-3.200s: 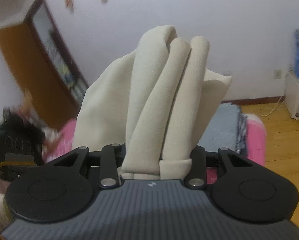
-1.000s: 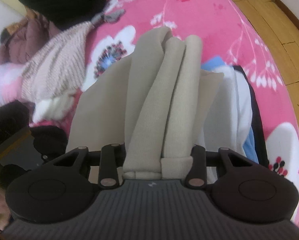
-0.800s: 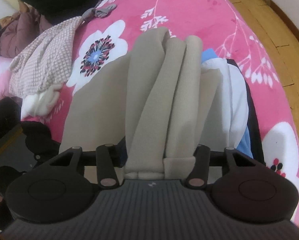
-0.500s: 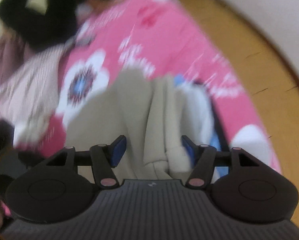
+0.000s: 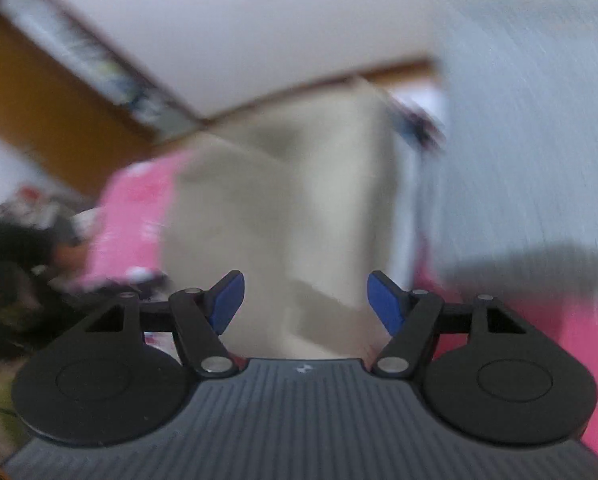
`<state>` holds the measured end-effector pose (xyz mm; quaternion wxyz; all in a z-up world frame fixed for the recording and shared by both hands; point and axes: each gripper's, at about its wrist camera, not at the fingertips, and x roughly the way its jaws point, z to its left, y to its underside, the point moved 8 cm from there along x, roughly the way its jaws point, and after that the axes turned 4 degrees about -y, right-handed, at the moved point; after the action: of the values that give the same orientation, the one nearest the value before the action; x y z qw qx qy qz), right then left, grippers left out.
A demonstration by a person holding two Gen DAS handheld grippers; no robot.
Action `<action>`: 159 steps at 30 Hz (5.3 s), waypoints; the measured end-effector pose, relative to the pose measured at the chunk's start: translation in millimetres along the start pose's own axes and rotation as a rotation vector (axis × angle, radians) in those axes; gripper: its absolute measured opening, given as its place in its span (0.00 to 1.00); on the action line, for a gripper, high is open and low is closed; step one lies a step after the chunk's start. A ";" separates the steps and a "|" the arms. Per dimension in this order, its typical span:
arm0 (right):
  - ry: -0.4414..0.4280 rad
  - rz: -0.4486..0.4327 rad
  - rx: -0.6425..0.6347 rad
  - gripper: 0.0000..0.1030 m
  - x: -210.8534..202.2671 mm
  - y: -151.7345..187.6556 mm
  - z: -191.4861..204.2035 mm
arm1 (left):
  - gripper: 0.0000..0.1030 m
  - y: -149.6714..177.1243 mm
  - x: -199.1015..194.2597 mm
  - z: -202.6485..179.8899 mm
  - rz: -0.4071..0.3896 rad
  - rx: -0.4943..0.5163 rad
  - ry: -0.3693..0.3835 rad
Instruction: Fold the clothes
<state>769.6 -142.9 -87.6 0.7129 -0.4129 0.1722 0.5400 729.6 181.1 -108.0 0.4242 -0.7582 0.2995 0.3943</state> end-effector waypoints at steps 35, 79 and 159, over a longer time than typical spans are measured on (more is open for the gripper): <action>0.147 -0.301 -0.402 0.37 10.3 -10.2 46.2 | 0.46 -68.0 6.8 -82.3 -0.306 0.413 -0.024; 0.129 -0.059 -0.661 0.19 57.1 84.1 -6.8 | 0.48 13.3 19.1 -22.2 -0.055 0.083 -0.281; 0.445 -0.243 -0.267 0.95 -205.4 251.3 117.4 | 1.00 272.3 -316.6 -76.6 -0.476 0.177 -0.324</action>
<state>443.4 -161.9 23.6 0.6565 -0.6290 0.2012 0.3644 379.8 26.1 76.1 0.6115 -0.6943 0.0749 0.3720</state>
